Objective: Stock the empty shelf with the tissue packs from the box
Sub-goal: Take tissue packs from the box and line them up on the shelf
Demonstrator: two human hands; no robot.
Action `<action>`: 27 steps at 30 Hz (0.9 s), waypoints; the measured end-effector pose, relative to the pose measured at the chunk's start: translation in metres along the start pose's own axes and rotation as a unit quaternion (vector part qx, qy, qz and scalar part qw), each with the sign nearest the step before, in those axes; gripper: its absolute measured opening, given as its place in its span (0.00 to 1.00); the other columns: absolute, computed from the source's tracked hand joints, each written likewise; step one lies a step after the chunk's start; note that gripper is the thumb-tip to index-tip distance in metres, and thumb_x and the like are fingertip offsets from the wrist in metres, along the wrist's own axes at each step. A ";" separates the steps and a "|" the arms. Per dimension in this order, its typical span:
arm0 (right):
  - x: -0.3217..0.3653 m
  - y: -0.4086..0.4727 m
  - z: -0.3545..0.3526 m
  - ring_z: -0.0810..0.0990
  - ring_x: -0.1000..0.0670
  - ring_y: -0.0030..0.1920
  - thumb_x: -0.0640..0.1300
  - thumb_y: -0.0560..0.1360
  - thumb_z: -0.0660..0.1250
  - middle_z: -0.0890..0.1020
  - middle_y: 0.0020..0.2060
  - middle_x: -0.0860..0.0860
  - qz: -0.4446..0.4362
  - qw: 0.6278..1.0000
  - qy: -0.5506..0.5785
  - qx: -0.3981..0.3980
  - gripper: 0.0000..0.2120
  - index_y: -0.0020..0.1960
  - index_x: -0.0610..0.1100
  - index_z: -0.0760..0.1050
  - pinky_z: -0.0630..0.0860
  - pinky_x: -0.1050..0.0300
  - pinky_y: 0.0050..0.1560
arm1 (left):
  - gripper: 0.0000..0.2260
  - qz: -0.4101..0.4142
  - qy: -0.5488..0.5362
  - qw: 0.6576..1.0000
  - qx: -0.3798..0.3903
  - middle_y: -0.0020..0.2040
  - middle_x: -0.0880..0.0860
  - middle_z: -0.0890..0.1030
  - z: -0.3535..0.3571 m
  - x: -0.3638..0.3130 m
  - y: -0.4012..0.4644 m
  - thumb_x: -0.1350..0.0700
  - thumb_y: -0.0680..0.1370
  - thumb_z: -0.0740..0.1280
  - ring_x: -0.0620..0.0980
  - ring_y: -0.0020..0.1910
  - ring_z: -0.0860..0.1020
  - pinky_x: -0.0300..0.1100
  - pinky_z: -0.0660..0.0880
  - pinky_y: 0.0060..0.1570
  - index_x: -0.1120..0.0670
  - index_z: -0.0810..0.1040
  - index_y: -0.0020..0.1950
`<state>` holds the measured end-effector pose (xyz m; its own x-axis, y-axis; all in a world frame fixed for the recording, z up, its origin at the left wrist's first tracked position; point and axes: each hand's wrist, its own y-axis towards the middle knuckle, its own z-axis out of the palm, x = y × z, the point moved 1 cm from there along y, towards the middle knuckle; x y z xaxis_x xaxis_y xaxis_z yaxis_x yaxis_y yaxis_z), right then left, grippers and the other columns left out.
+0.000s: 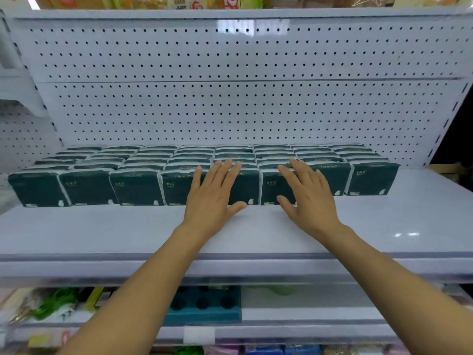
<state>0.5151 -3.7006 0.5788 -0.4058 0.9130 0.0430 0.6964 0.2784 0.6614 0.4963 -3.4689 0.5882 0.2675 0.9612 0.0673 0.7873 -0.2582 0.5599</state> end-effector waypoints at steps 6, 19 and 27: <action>0.052 -0.047 -0.025 0.75 0.44 0.62 0.49 0.76 0.66 0.76 0.64 0.46 -0.051 0.994 0.076 -0.062 0.22 0.69 0.45 0.72 0.74 0.46 0.57 | 0.30 -0.027 -0.025 0.997 -0.071 0.68 0.51 0.75 -0.031 -0.009 -0.091 0.37 0.78 0.57 0.51 0.65 0.73 0.54 0.68 0.67 0.52 0.67 0.75; 0.245 -0.142 0.001 0.77 0.41 0.60 0.53 0.77 0.59 0.76 0.64 0.45 -0.198 0.971 0.128 0.037 0.23 0.70 0.48 0.68 0.76 0.45 0.54 | 0.29 -0.130 0.036 0.990 0.031 0.68 0.53 0.75 -0.080 0.076 -0.310 0.37 0.78 0.59 0.53 0.64 0.74 0.52 0.71 0.63 0.52 0.68 0.75; 0.398 -0.201 0.063 0.74 0.43 0.63 0.56 0.76 0.61 0.74 0.67 0.47 -0.177 0.955 0.129 0.198 0.23 0.70 0.51 0.69 0.76 0.45 0.54 | 0.32 -0.220 0.057 0.951 0.210 0.69 0.52 0.74 -0.080 0.181 -0.444 0.34 0.76 0.54 0.55 0.66 0.74 0.56 0.73 0.64 0.49 0.64 0.76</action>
<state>0.2513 -3.3744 0.4157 -0.7540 0.6512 0.0869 0.6377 0.6937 0.3349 0.1509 -3.1722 0.4184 -0.1812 0.9834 0.0051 0.9680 0.1775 0.1774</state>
